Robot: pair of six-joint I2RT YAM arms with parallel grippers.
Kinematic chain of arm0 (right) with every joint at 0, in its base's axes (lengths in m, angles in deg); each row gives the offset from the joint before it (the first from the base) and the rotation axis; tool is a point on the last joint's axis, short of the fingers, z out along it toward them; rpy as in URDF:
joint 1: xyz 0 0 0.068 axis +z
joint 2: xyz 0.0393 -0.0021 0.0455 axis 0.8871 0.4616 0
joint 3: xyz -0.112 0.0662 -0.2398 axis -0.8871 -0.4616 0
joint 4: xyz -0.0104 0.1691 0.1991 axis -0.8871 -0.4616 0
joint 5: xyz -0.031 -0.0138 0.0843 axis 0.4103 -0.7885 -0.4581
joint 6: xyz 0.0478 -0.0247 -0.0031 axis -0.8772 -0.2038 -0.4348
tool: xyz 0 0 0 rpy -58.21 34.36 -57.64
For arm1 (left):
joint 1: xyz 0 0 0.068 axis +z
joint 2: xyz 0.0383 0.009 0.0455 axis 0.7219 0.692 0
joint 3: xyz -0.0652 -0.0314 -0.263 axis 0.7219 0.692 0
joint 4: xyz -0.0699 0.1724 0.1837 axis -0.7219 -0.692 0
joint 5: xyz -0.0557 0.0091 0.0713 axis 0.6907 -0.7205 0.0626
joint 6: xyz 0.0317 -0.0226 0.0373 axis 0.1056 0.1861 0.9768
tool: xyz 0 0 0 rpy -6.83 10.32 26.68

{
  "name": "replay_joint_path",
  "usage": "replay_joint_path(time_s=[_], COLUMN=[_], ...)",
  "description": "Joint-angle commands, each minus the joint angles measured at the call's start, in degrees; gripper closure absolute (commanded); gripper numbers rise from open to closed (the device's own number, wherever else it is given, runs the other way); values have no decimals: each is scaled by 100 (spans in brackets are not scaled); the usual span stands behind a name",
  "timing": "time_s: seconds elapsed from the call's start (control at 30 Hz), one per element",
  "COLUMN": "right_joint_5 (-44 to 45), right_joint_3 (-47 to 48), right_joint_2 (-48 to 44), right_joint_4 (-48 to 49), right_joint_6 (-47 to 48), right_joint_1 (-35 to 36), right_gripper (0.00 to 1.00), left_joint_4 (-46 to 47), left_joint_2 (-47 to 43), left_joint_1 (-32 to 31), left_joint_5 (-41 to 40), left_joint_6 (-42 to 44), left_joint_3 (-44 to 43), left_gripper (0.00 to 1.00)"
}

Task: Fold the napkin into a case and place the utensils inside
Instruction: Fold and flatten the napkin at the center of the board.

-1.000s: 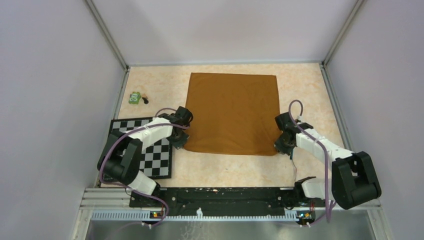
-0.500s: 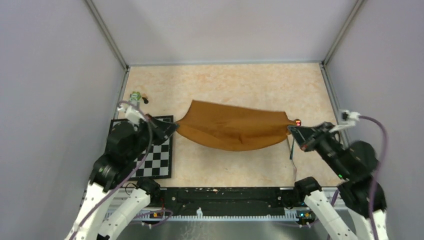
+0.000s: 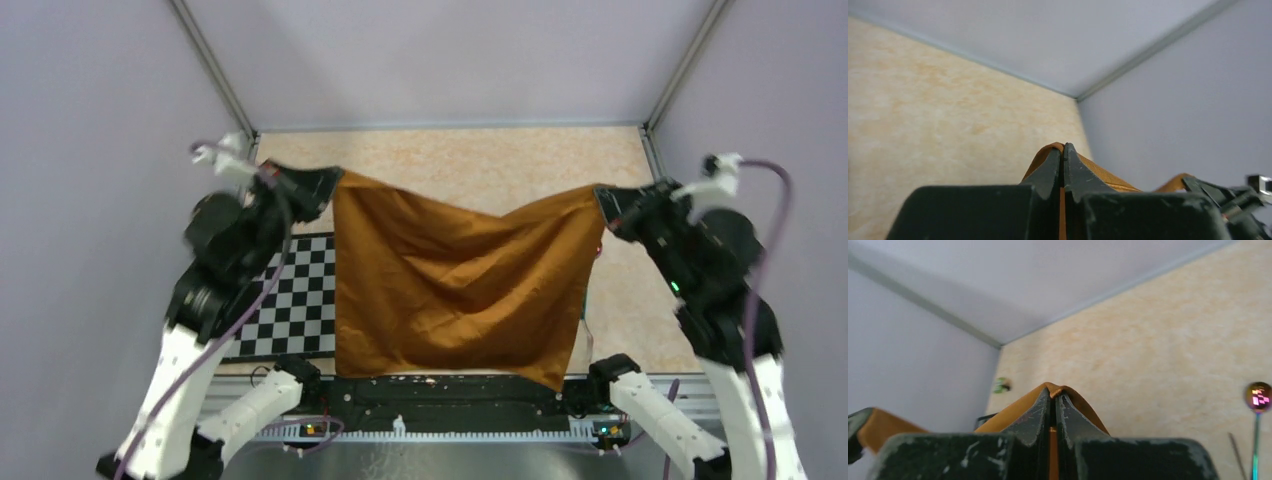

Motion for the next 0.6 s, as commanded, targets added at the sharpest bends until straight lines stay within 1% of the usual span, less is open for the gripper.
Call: replay_joint_path(time_s=[0.0, 0.03, 0.07, 0.1, 0.2, 0.27, 0.33, 0.4, 0.47, 0.57], right_joint_5=[1565, 1614, 1660, 1626, 769, 394, 91, -154, -650, -1255], right_joint_3=[-145, -226, -299, -397, -593, -671, -424, -80, 332, 1125], right_joint_2=[1706, 2028, 2465, 2792, 3817, 4512, 5297, 6010, 6685, 7454], right_joint_4=[146, 407, 653, 936, 1863, 2619, 3043, 3165, 3137, 2838], right_joint_6=[220, 299, 399, 470, 491, 628, 808, 859, 868, 992], right_joint_1=[-3, -23, -87, -181, -792, -1098, -1297, -1484, -1658, -1756], right_gripper=[100, 100, 100, 100, 100, 100, 100, 100, 100, 100], left_joint_4=[202, 251, 308, 586, 1812, 2548, 3090, 3098, 3165, 3440], left_joint_2=[2049, 2530, 2951, 3474, 4489, 5173, 5904, 6637, 7226, 7654], left_joint_1=[95, 222, 432, 649, 1110, 1317, 1392, 1503, 1584, 1651], left_joint_5=[-1396, -1365, -1184, -883, -84, 845, 1213, 1780, 2283, 2623], left_joint_6=[375, 384, 318, 322, 318, 344, 361, 318, 288, 253], left_joint_3=[-280, -379, -447, -425, -163, -201, -423, -867, -1165, -1244], left_gripper=[100, 100, 100, 100, 100, 100, 100, 100, 100, 100])
